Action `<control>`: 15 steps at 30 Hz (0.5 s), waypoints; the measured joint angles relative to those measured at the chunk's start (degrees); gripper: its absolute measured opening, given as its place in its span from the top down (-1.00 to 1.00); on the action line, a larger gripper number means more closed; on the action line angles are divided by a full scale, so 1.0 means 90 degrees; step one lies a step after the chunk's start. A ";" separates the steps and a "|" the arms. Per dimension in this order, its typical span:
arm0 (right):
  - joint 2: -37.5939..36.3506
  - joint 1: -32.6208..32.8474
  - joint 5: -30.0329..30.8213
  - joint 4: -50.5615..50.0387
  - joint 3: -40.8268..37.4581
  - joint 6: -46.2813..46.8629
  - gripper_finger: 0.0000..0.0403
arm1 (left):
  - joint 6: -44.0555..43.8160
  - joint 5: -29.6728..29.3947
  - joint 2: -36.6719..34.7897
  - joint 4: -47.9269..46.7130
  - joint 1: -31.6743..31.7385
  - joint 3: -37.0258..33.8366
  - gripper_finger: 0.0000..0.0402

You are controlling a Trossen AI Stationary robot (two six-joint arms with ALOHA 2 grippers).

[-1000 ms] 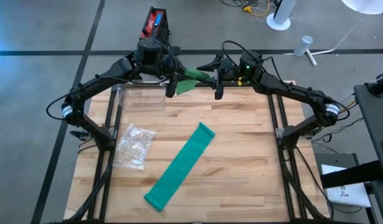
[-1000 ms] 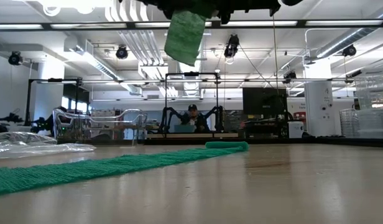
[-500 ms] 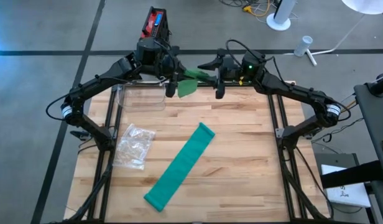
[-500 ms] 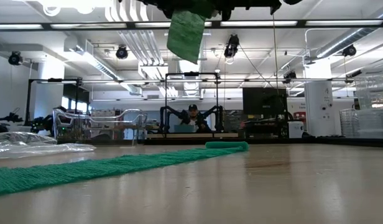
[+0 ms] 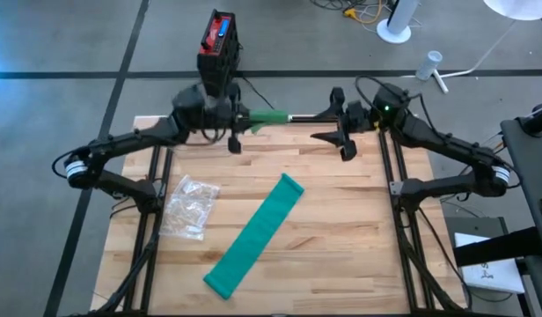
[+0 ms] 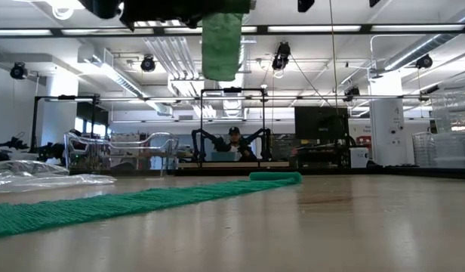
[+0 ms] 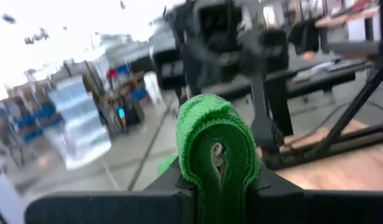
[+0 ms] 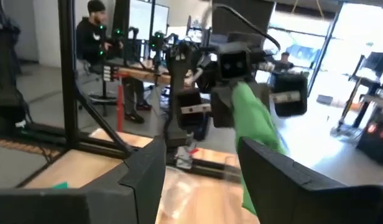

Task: Roll bandage
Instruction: Roll the green bandage

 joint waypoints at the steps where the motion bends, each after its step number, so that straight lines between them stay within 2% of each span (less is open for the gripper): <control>1: -0.0001 0.0019 0.0001 0.0143 -0.0128 0.0022 0.05 | -0.0003 -0.0088 -0.0024 0.0428 -0.0106 -0.0218 0.84; 4: 0.0115 0.0037 0.0007 0.0676 -0.0274 0.0061 0.07 | 0.0117 -0.0405 -0.0083 0.1346 -0.0386 -0.0677 0.82; 6: 0.0219 0.0038 0.0018 0.0847 -0.0219 0.0133 0.08 | 0.0193 -0.0658 -0.0086 0.1589 -0.0546 -0.0813 0.81; 10: 0.0538 0.0045 -0.0129 0.0848 0.0228 0.0168 0.06 | 0.0233 -0.1143 -0.0086 0.1412 -0.0754 -0.0841 0.81; 15: 0.0963 0.0209 -0.0344 0.0432 0.0808 -0.0524 -0.04 | 0.0237 -0.1247 -0.0086 0.1314 -0.0901 -0.0811 0.80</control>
